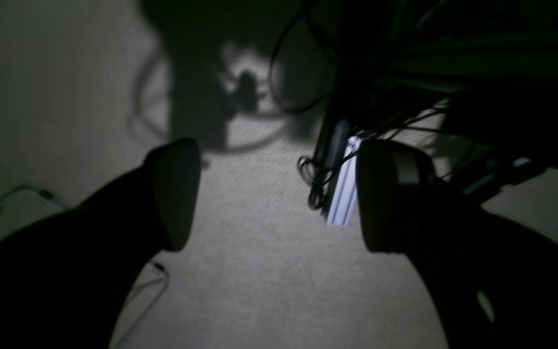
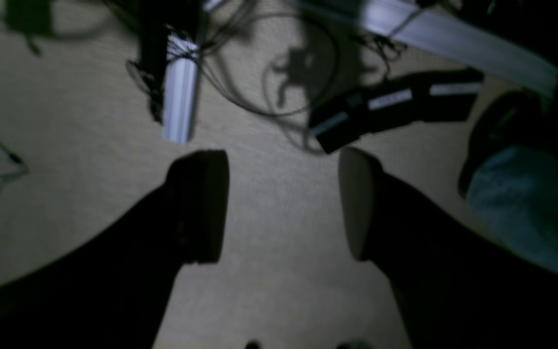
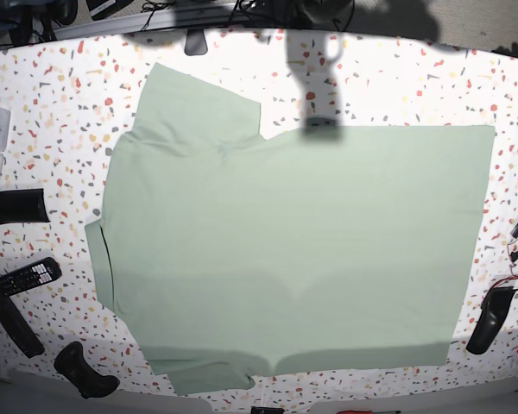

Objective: Fold the T-shirt properly

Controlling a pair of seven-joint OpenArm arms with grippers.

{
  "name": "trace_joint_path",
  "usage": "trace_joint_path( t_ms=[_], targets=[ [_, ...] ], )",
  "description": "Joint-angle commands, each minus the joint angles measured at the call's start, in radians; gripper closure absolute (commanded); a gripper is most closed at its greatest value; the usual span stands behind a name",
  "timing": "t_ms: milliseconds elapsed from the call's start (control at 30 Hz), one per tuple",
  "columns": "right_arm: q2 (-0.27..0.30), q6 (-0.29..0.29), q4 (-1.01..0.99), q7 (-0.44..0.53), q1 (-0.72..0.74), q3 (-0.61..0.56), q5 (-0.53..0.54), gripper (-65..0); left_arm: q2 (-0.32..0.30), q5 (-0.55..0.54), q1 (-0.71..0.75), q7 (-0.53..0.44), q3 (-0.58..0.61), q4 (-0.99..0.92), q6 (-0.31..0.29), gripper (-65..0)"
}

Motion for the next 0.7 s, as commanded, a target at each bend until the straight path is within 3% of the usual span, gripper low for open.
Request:
trace_joint_path(
  t_ms=[0, 233, 433, 667],
  targets=[
    [0.023, 0.001, 0.045, 0.007, -0.044, 0.002, 0.005, -35.4, -0.006, -0.004, 0.052, -0.008, -0.002, 0.046, -0.001, -45.1],
    [0.149, 0.0, 0.364, 0.004, -0.283, 0.005, 0.004, -35.4, -0.011, -0.154, 0.284, 0.036, -0.002, 0.354, -0.001, -45.1],
    [0.237, 0.0, 0.596, 0.004, -0.453, 0.005, 0.004, -35.4, -0.012, -0.171, 0.43, 0.079, -0.002, 0.553, -0.001, -45.1],
    [0.248, -0.008, 0.7, -0.015, -0.486, 0.047, -0.117, -35.4, -0.015, -0.171, 0.489, 0.108, -0.002, 0.717, -0.001, -45.1]
  ],
)
